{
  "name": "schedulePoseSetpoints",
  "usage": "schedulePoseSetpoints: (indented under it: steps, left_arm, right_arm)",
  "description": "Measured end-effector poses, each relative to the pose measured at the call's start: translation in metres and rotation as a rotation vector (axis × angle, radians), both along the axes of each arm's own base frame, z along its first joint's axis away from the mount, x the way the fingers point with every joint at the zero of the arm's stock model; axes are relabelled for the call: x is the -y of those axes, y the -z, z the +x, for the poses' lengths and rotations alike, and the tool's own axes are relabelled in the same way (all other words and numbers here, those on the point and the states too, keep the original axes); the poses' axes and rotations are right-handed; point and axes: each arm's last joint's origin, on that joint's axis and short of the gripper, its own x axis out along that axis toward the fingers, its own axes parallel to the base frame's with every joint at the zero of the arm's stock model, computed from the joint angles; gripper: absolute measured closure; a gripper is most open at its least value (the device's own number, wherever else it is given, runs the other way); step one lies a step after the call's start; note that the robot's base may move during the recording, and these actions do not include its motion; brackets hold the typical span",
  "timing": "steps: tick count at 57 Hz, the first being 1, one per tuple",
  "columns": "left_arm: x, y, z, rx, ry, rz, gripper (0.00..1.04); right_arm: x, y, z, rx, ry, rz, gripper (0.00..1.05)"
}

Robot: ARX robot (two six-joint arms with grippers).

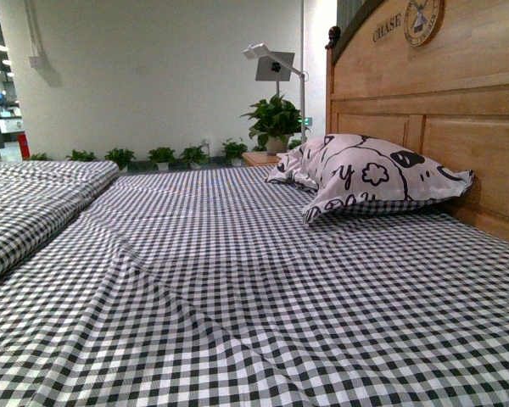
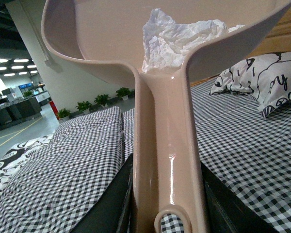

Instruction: Clean up trash

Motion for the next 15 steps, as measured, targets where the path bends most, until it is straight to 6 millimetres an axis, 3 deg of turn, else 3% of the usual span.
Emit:
schedulePoseSetpoints:
  steps: [15]
  left_arm:
    - [0.0000, 0.0000, 0.0000, 0.000, 0.000, 0.000, 0.77]
  right_arm:
    - [0.0000, -0.0001, -0.0001, 0.000, 0.000, 0.000, 0.83]
